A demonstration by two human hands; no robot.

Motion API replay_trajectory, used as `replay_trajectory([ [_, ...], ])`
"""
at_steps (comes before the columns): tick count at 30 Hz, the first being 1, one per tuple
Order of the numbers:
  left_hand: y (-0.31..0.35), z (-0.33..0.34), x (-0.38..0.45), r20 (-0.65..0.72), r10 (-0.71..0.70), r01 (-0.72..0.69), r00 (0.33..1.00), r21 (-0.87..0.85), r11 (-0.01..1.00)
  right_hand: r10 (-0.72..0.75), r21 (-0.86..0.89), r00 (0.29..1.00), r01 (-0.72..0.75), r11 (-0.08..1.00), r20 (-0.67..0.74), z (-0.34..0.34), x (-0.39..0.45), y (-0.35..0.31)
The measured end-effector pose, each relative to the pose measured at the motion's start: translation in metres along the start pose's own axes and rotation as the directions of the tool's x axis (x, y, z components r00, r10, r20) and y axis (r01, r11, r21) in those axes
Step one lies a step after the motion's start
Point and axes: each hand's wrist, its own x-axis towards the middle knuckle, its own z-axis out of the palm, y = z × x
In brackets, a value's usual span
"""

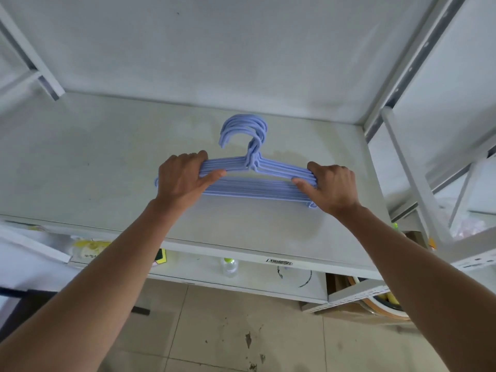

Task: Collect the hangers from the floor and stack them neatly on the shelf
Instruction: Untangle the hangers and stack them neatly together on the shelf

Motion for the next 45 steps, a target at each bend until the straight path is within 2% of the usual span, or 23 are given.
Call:
replay_trajectory([
  [4, -0.004, -0.006, 0.011, 0.086, 0.007, -0.012, 0.996, 0.056, 0.998, -0.008, 0.015, 0.997, 0.007, 1.0, 0.077, -0.001, 0.011, 0.003],
  [8, 0.009, -0.027, 0.013, 0.165, -0.132, 0.115, 0.977, 0.111, 0.987, -0.012, 0.125, 0.957, -0.026, 0.992, 0.291, -0.018, 0.045, 0.011],
  [10, 0.016, -0.045, 0.005, 0.238, -0.202, 0.194, 0.95, 0.057, 0.979, -0.044, 0.168, 0.928, -0.02, 0.986, 0.37, -0.032, 0.058, 0.012],
  [14, 0.025, -0.092, -0.045, 0.403, -0.264, 0.353, 0.876, -0.166, 0.921, -0.183, 0.259, 0.874, 0.068, 0.964, 0.451, -0.062, 0.069, 0.002],
  [17, 0.038, -0.121, -0.108, 0.385, -0.394, 0.48, 0.835, -0.158, 0.863, -0.296, 0.331, 0.817, 0.138, 0.933, 0.495, -0.081, 0.064, -0.023],
  [22, 0.054, -0.16, -0.181, 0.309, -0.633, 0.638, 0.71, 0.097, 0.763, -0.416, 0.421, 0.726, 0.191, 0.887, 0.547, -0.093, 0.04, -0.072],
  [26, 0.044, -0.189, -0.213, 0.32, -0.638, 0.615, 0.7, 0.182, 0.767, -0.466, 0.489, 0.68, 0.178, 0.854, 0.566, -0.087, 0.03, -0.112],
  [31, 0.024, -0.211, -0.249, 0.306, -0.732, 0.733, 0.609, 0.135, 0.666, -0.521, 0.512, 0.601, 0.207, 0.834, 0.606, -0.082, 0.03, -0.17],
  [35, 0.007, -0.225, -0.271, 0.299, -0.768, 0.772, 0.566, 0.134, 0.621, -0.552, 0.539, 0.554, 0.208, 0.816, 0.623, -0.081, 0.031, -0.209],
  [40, -0.028, -0.239, -0.286, 0.319, -0.784, 0.783, 0.532, 0.167, 0.6, -0.569, 0.549, 0.539, 0.219, 0.806, 0.621, -0.079, 0.04, -0.254],
  [45, -0.061, -0.24, -0.3, 0.335, -0.799, 0.783, 0.5, 0.22, 0.582, -0.599, 0.577, 0.478, 0.213, 0.788, 0.642, -0.063, 0.045, -0.292],
])
